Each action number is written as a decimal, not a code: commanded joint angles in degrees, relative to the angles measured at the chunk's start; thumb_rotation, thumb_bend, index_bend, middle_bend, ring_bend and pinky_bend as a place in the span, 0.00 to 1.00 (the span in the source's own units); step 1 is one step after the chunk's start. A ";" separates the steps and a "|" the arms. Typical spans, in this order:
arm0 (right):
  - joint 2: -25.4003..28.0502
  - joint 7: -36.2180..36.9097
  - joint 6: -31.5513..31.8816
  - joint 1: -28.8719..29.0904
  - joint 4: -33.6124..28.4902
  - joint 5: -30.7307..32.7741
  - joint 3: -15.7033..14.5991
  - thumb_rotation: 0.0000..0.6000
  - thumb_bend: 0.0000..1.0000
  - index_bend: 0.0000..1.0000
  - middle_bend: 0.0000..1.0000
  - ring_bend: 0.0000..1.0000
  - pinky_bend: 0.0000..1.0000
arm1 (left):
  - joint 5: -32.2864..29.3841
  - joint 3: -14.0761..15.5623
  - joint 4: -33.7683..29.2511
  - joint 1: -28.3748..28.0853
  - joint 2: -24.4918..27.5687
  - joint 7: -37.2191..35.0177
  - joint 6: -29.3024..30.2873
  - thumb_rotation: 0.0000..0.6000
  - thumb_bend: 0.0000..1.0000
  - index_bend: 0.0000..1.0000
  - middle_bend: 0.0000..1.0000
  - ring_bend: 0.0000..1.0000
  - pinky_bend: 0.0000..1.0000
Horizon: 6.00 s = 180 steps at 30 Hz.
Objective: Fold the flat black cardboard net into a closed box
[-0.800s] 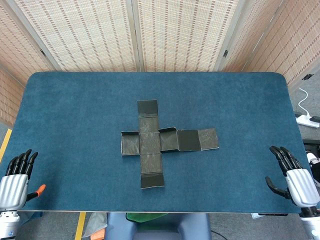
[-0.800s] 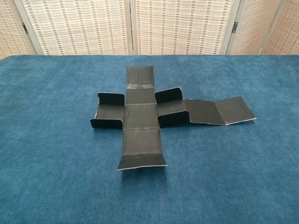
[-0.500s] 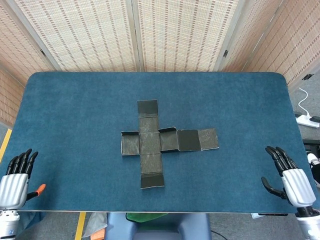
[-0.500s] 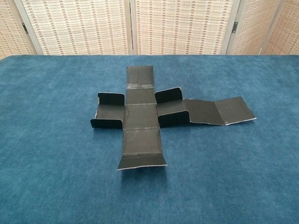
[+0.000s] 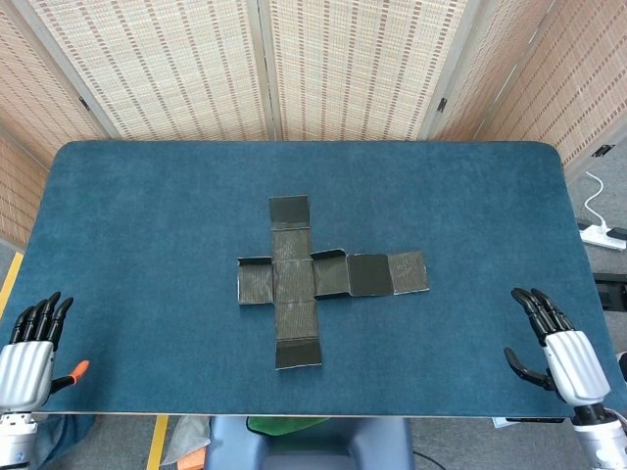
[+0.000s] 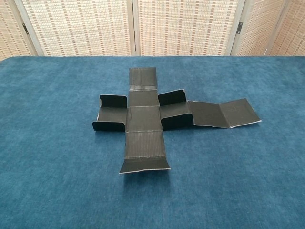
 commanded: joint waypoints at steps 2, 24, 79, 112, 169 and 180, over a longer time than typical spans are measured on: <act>-0.68 -4.01 -4.47 2.52 -2.14 2.72 1.46 1.00 0.32 0.00 0.08 0.18 0.35 | -0.75 -0.33 0.14 -0.59 -0.32 0.35 -1.15 1.00 0.19 0.02 0.00 0.00 0.09; -13.11 -33.89 -36.52 29.14 -7.89 45.98 13.99 1.00 0.26 0.00 0.00 0.73 0.96 | -2.39 -0.64 2.93 -2.81 -1.53 -0.69 -5.32 1.00 0.19 0.02 0.00 0.00 0.09; -31.29 -61.83 -42.88 61.72 19.08 89.65 6.93 1.00 0.14 0.00 0.03 0.74 0.96 | -5.57 -0.29 4.15 -4.44 -0.84 -2.10 -9.53 1.00 0.20 0.00 0.00 0.00 0.08; -29.72 -48.77 -33.55 54.41 6.14 65.85 7.40 1.00 0.23 0.25 0.33 0.79 0.98 | -6.24 -7.23 26.61 -27.90 -18.51 -5.00 -32.32 1.00 0.19 0.04 0.08 0.58 0.53; -28.16 -69.55 -35.02 59.01 5.27 45.12 5.01 1.00 0.24 0.25 0.34 0.79 0.98 | 0.98 -2.48 22.48 -36.67 -21.88 -46.55 -35.50 1.00 0.17 0.00 0.00 0.44 0.55; -26.46 -70.29 -37.66 61.31 6.54 34.59 1.56 1.00 0.24 0.25 0.35 0.79 0.98 | 1.35 -0.41 21.34 -41.29 -18.63 -57.12 -46.10 1.00 0.17 0.00 0.00 0.44 0.62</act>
